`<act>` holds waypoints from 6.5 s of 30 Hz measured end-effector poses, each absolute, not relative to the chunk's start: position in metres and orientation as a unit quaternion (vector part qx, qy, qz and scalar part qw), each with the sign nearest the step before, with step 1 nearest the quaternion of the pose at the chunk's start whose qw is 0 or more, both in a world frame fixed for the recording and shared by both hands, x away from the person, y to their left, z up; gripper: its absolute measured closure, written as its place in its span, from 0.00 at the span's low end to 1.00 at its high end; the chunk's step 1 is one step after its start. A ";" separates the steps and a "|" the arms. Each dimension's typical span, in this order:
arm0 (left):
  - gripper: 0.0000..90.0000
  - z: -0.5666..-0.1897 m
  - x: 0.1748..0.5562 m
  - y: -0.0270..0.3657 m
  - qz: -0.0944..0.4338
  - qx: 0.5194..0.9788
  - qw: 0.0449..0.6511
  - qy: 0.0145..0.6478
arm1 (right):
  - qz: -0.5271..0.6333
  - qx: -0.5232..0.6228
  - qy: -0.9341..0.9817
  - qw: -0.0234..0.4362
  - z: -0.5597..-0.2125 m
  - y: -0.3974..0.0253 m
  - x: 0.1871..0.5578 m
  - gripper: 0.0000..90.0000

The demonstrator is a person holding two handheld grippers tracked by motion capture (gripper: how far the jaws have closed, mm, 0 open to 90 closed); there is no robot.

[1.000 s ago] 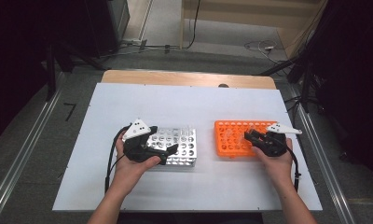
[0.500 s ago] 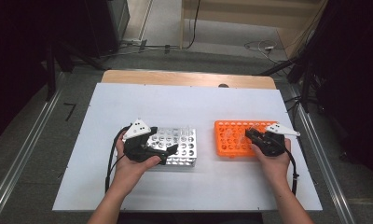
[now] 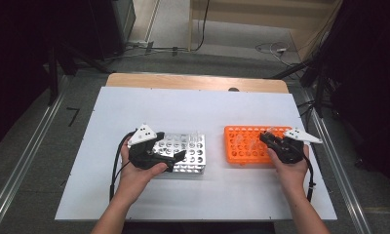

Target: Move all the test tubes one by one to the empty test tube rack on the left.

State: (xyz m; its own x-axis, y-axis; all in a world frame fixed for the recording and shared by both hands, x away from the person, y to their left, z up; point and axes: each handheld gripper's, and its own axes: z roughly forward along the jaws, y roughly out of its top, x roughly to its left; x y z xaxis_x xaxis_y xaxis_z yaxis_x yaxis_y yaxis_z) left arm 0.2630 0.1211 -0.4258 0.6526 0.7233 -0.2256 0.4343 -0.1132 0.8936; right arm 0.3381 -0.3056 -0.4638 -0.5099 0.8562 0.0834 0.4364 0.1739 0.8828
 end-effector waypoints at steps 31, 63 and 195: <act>0.00 -0.419 0.259 0.117 0.138 0.736 0.540 0.384 | 0.522 0.373 0.731 0.233 -0.404 -0.290 0.305 0.82; 0.04 -0.406 0.249 0.103 0.130 0.744 0.556 0.347 | 0.543 0.280 0.777 0.153 -0.403 -0.231 0.277 0.82; 0.85 -0.427 0.322 0.101 0.191 0.743 0.522 0.373 | 0.517 0.324 0.784 0.114 -0.438 -0.303 0.309 0.00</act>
